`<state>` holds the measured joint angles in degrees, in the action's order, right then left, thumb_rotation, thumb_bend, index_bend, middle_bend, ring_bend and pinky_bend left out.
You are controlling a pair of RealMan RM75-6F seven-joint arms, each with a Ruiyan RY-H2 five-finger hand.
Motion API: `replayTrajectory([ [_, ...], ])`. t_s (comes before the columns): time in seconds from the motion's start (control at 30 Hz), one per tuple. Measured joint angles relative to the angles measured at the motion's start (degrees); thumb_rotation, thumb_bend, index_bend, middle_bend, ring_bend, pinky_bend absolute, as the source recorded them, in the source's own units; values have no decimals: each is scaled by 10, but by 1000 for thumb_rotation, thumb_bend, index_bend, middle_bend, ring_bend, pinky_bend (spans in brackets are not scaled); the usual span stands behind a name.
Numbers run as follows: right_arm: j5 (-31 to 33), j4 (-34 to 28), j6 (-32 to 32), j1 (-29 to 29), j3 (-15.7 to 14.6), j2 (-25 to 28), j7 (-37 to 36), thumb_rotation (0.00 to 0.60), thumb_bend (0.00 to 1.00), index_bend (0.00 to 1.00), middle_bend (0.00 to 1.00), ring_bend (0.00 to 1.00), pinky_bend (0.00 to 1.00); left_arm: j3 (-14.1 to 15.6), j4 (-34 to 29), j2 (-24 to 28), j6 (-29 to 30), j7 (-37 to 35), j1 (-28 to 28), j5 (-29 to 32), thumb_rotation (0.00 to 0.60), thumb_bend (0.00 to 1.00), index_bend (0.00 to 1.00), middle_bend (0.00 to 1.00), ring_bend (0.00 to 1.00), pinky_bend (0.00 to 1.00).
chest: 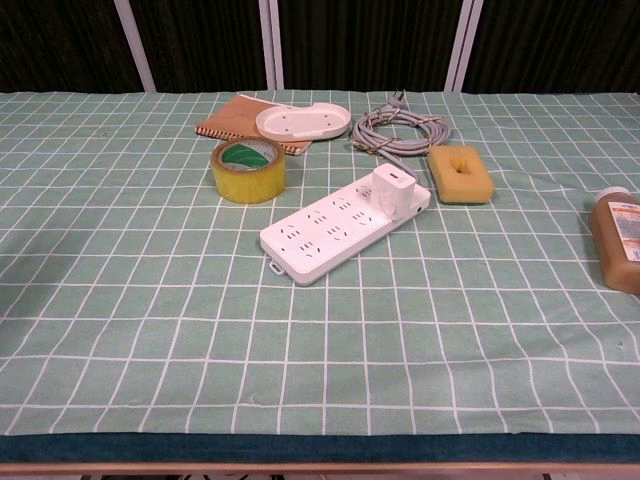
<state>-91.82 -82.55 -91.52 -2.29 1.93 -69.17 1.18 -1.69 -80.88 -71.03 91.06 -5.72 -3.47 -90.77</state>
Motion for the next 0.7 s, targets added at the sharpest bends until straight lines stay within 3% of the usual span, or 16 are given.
replayTrajectory([
  [0.5, -5, 0, 6, -2, -4, -1, 1, 600, 144, 0, 0, 0, 0, 5, -2, -6, -5, 10, -4, -7, 600, 4, 0, 0, 0, 10],
  [0.7, -12, 1, 7, -3, -6, -4, 4, 600, 143, 0, 0, 0, 0, 8, -6, -6, -9, 17, -7, -13, 600, 118, 0, 0, 0, 12],
])
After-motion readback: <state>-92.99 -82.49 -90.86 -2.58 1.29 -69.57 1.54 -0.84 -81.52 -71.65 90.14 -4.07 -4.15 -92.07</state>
